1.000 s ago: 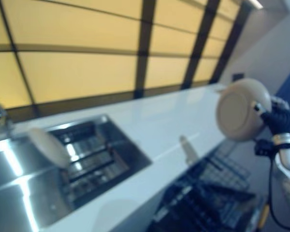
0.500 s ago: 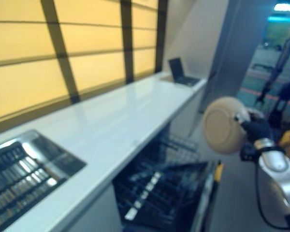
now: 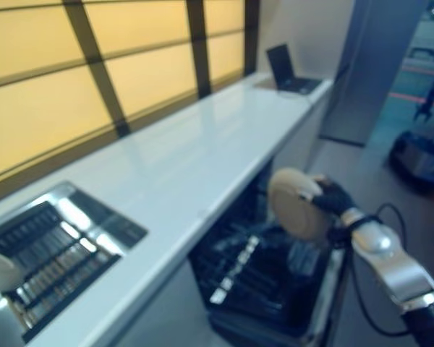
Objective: Take plates into dishwasher
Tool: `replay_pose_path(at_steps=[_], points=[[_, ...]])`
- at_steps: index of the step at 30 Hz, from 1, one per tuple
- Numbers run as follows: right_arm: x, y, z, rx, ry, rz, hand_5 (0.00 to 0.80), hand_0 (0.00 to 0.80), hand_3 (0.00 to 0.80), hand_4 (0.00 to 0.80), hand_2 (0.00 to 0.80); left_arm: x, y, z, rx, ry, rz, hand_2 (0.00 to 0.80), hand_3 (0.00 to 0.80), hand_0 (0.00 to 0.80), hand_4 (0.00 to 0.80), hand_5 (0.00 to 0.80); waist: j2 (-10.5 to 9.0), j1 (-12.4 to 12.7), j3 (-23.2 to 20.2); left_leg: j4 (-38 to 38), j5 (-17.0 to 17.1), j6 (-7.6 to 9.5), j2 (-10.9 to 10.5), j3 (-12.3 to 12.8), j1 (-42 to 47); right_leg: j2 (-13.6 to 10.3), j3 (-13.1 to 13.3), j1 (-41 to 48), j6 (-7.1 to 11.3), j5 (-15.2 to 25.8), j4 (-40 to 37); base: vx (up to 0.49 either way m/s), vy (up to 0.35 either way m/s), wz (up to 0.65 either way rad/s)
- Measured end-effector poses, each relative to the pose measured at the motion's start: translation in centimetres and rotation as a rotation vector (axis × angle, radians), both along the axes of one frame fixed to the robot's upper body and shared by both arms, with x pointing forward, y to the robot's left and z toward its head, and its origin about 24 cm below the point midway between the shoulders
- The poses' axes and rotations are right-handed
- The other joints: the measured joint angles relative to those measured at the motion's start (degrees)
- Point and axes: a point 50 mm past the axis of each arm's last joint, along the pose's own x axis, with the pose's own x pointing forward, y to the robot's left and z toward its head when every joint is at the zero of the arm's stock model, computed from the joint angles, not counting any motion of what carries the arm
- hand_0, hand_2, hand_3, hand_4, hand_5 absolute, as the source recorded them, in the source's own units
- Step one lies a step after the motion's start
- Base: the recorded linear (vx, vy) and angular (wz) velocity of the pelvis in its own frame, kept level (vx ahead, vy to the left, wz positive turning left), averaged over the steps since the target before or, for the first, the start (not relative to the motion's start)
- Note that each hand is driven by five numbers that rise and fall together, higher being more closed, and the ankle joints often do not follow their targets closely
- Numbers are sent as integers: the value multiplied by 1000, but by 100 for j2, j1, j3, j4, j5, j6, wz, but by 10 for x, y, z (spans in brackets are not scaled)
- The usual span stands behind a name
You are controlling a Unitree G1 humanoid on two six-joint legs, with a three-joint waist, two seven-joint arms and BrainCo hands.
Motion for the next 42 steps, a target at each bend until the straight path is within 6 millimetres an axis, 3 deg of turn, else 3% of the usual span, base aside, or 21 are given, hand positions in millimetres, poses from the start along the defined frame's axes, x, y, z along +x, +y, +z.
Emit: replay_pose_path(at_steps=[7, 11, 19, 26, 33, 35, 42], points=[[2, 11, -16, -33, 94, 42, 800, 800, 800, 800, 800, 3, 0, 1, 0, -2, 5, 0, 0, 0, 0, 0, -16, 2, 69, -18, 4, -4, -4, -24, -85, 15, -63, 7, -29, 61, -132, -45, 3, 4], [4, 24, -28, -30, 121, 86, 800, 800, 800, 800, 800, 15, -2, 5, -2, -31, -2, 0, 0, 0, 0, 0, -81, 54, 215, -20, 5, -5, -6, -35, -83, 14, -81, 25, -29, 61, -134, -23, -8, 2], [5, 49, -55, -32, 211, 167, 800, 800, 800, 800, 800, 21, -2, 7, 2, -40, -5, 0, 0, 0, 0, 0, -158, 164, 297, -10, 12, -13, -8, -147, -84, 11, -211, 99, -3, 41, -137, -15, -8, 7], [8, 56, -80, -43, 300, 179, 800, 800, 800, 800, 800, 27, 1, 10, 13, -57, -11, 0, 0, 0, 0, 0, -141, 298, 415, -8, 70, -10, -10, -173, -94, 4, -334, 184, -6, 19, -137, -26, -46, 10], [10, 54, -87, -73, 312, 148, 800, 800, 800, 800, 800, 34, 3, 13, 21, -70, -15, 0, 0, 0, 0, 0, -101, 304, 438, 85, 133, 9, 4, -151, -108, 16, -597, 433, -5, -109, -140, -4, -81, 27], [11, 55, -90, -75, 314, 144, 800, 800, 800, 800, 800, 33, 3, 13, 23, -63, -14, 0, 0, 0, 0, 0, -93, 301, 442, 85, 155, 17, 8, -95, -107, 18, -655, 478, -8, -129, -139, 16, -66, 19], [9, 52, -99, -135, 326, 118, 800, 800, 800, 800, 800, 30, 2, 12, 11, -47, -30, 0, 0, 0, 0, 0, -91, 298, 443, 75, 286, 100, 45, 463, -89, 30, -713, 637, -17, -206, -139, 37, -38, 17]])
